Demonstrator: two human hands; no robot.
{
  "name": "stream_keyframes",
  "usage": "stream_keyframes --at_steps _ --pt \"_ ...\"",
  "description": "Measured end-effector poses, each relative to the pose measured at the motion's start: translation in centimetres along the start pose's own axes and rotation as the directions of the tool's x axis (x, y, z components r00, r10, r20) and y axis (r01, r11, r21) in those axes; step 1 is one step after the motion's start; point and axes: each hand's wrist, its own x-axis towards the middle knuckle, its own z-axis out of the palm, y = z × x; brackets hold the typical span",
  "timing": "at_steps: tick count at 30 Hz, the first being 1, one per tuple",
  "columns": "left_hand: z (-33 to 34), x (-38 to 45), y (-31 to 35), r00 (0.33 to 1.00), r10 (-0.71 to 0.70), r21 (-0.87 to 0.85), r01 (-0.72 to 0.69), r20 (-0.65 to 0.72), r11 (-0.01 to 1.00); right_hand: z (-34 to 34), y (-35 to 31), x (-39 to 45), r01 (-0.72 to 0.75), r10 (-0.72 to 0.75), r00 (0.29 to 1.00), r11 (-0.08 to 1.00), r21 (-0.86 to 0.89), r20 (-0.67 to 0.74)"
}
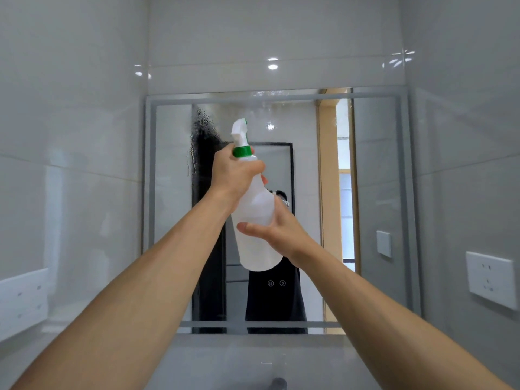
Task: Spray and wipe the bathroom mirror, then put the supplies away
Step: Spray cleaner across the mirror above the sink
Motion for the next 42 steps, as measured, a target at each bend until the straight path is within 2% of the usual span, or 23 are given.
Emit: stream_keyframes --at_steps 5,10,14,24,34,42 --pt "1.7 0.1 -0.3 0.997 -0.009 -0.019 0.011 0.078 1.0 -1.5 0.0 -0.8 -0.009 0.009 0.999 1.0 -0.001 -0.047" --pt "4.4 0.8 0.5 0.996 -0.008 -0.073 0.015 0.088 0.997 -4.3 -1.2 -1.3 -0.025 0.021 0.996 0.999 -0.043 -0.09" --pt "6.5 0.7 0.8 0.991 0.01 -0.087 0.002 0.132 0.996 -6.4 -1.8 -2.2 0.014 -0.018 0.997 0.998 -0.062 -0.077" --pt "9.3 -0.6 -0.4 0.989 0.022 -0.018 -0.019 0.144 1.0 -8.6 -0.5 -4.3 -0.069 0.06 0.991 0.995 -0.078 -0.118" --pt "11.6 -1.1 0.8 0.967 0.017 -0.116 0.013 0.255 0.993 -10.8 -0.8 -5.3 -0.084 0.064 0.978 0.992 -0.095 -0.2" --pt "13.9 -2.2 0.8 0.968 0.018 -0.104 0.009 0.25 0.995 -12.7 -0.2 -6.6 -0.127 0.094 0.967 0.984 -0.129 -0.237"
